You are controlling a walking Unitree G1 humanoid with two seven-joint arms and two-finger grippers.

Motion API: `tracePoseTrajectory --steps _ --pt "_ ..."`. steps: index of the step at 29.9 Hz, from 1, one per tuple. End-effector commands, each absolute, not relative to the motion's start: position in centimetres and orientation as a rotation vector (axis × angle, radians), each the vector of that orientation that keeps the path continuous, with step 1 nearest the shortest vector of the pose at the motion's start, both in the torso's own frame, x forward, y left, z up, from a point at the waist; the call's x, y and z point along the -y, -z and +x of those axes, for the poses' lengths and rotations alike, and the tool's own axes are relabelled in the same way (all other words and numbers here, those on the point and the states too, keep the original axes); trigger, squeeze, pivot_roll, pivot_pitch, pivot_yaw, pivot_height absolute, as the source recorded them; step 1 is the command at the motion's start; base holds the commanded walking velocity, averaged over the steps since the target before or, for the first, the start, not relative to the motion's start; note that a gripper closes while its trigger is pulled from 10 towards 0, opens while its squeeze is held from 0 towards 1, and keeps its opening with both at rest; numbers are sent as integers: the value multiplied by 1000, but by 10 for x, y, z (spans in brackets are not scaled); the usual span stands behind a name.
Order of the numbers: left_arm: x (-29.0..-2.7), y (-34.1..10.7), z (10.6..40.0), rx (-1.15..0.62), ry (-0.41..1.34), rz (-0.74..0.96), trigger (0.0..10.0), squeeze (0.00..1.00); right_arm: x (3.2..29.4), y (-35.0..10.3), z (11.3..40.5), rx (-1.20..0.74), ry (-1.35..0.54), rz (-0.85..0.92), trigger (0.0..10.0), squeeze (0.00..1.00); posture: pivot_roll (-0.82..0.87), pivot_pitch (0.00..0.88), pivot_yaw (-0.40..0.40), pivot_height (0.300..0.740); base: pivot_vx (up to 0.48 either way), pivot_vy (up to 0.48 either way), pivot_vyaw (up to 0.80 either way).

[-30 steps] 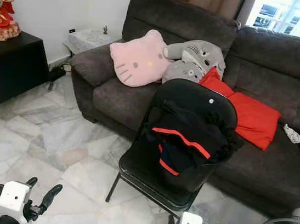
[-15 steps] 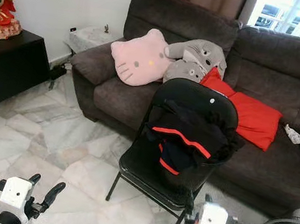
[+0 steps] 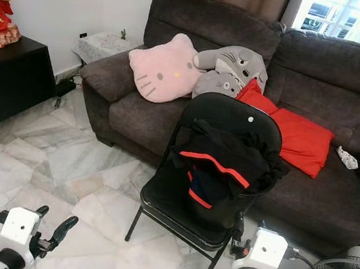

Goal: Hang hanger

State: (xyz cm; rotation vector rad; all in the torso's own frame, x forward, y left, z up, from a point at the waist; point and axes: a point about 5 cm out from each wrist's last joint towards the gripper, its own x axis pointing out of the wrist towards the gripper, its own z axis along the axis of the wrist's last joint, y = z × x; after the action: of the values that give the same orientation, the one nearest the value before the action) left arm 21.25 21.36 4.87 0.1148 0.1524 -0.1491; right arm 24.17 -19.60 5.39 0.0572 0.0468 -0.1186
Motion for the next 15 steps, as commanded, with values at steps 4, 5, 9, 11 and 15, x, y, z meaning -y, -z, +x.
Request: tracePoseTrajectory --steps 4,5,9,11,15 --pt "-210 -53 217 -143 181 128 10000 0 198 -66 244 -12 128 40 10000 0 1 0 -46 740 283 0 0" --pt "-210 -54 219 -143 183 129 10000 0 198 -69 244 -7 133 44 10000 0 -1 0 -45 740 292 0 0" --pt "-210 -55 220 -142 183 128 10000 0 197 -71 246 -2 136 42 10000 0 1 2 -47 740 296 0 0" --pt "-209 -55 221 -141 182 128 10000 0 196 -72 247 1 130 36 10000 0 3 7 -48 740 131 0 0" --pt "-209 -55 220 -141 185 126 10000 0 194 -74 247 5 122 26 10000 0 3 13 -49 740 0 0 0"
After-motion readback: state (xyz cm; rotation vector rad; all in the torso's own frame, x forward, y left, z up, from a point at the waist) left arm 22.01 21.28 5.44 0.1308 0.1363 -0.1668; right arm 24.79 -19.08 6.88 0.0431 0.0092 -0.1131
